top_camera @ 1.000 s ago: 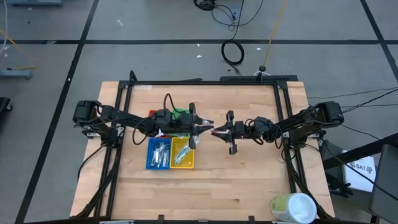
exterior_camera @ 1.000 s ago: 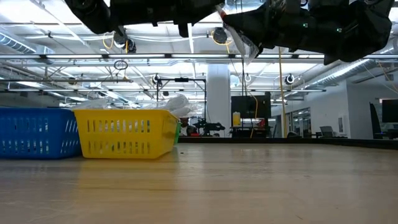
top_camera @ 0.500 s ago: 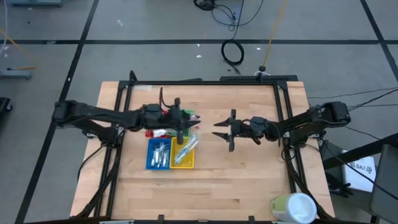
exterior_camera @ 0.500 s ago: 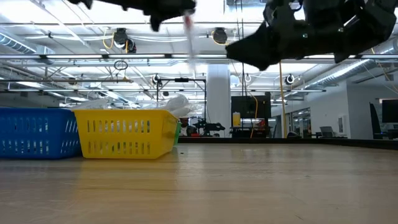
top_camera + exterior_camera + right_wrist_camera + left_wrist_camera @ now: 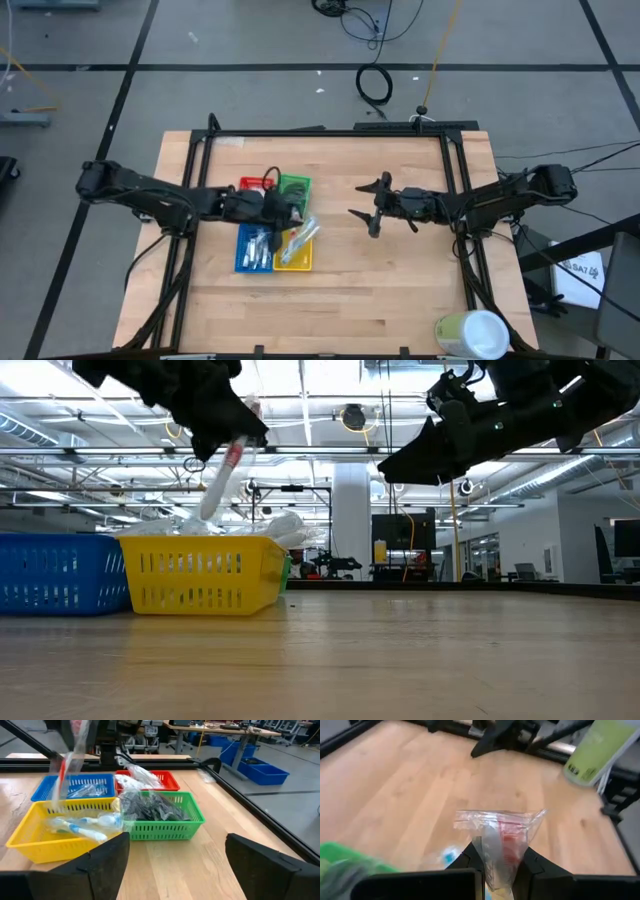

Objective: Pick & Place Travel size toiletries
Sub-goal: Put the orange toothbrush into the yellow bin

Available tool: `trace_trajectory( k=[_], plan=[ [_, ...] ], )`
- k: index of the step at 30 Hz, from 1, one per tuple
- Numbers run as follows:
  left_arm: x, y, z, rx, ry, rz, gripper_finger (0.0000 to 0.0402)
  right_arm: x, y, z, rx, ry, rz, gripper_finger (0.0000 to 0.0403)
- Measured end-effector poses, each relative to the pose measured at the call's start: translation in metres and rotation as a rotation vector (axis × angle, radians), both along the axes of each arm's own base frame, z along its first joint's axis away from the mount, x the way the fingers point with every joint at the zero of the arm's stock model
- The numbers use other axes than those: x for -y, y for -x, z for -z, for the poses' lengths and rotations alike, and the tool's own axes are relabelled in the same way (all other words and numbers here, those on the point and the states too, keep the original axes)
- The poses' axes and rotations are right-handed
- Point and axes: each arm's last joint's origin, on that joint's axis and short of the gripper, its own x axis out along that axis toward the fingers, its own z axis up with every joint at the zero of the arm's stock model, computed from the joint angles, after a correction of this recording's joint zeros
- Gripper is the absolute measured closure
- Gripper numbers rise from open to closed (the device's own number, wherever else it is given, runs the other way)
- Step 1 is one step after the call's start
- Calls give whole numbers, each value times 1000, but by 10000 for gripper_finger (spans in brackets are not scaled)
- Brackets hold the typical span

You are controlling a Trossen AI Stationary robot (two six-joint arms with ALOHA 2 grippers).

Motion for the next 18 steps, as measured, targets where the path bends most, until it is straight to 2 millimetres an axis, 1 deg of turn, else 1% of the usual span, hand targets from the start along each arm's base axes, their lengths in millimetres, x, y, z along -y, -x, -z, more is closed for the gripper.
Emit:
trace_trajectory(
  k=[2, 4, 11, 14, 18],
  plan=[
    [2, -4, 7, 33, 25, -3, 364, 0, 0, 0, 0, 0, 0, 90],
    [3, -8, 18, 24, 41, -11, 364, 0, 0, -1, 7, -1, -1, 94],
    [5, -22, 54, -96, 112, -34, 362, 0, 0, -1, 14, -21, 2, 103],
    [6, -26, 62, -119, 126, -27, 338, 0, 0, -1, 14, -22, 2, 103],
    [5, -26, 61, -112, 136, -33, 299, 0, 0, 0, 10, -22, 2, 104]
  ],
)
